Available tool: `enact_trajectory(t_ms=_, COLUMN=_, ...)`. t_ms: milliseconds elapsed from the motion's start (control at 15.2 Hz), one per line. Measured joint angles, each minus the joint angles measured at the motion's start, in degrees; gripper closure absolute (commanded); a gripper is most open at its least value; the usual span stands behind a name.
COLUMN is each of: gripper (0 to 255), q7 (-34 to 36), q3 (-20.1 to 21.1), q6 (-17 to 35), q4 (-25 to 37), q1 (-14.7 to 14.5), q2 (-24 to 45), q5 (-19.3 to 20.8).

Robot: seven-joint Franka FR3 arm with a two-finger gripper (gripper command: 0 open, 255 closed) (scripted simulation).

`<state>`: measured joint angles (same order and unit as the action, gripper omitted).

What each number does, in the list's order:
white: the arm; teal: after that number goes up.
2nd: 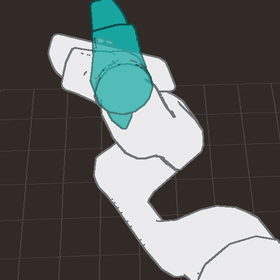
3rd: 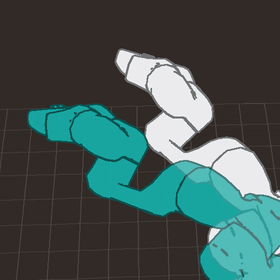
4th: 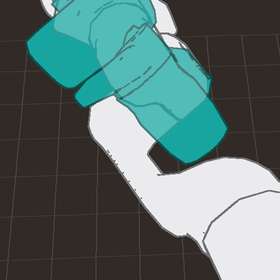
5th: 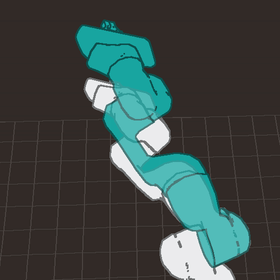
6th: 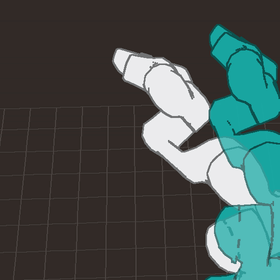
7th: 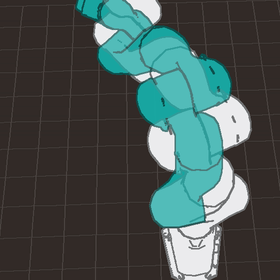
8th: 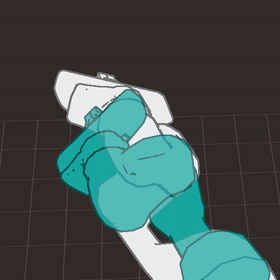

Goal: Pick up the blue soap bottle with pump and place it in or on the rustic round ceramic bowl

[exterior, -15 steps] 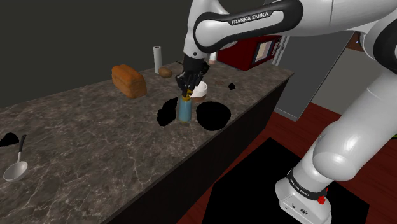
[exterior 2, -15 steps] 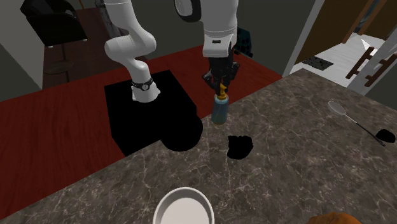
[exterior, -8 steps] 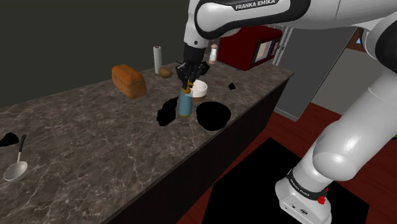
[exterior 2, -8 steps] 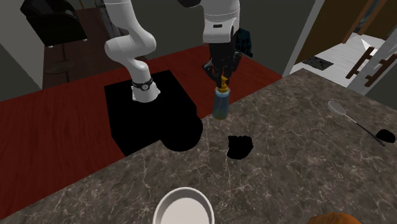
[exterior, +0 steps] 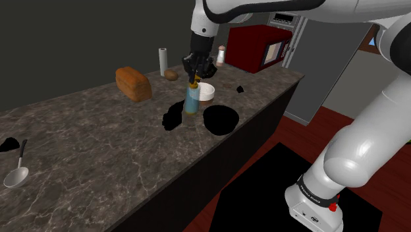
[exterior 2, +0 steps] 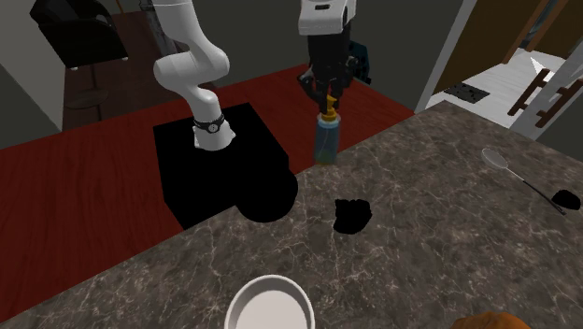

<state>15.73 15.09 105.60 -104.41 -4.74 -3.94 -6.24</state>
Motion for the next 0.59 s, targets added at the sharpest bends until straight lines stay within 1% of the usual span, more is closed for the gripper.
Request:
enact_trajectory(t_ms=198, gripper=255, q7=-2.2, q3=-1.3, q6=-1.9, q4=-0.4, q1=1.0, q2=-2.1, q5=-0.6)
enact_trajectory(t_ms=330, gripper=255, q7=-4.6, q3=-2.8, q6=-4.2, q4=0.2, q1=2.1, q2=-3.5, q5=-0.9)
enact_trajectory(t_ms=594, gripper=255, q7=-9.4, q3=-5.8, q6=-7.5, q4=-0.5, q1=4.1, q2=-7.0, q5=-1.4)
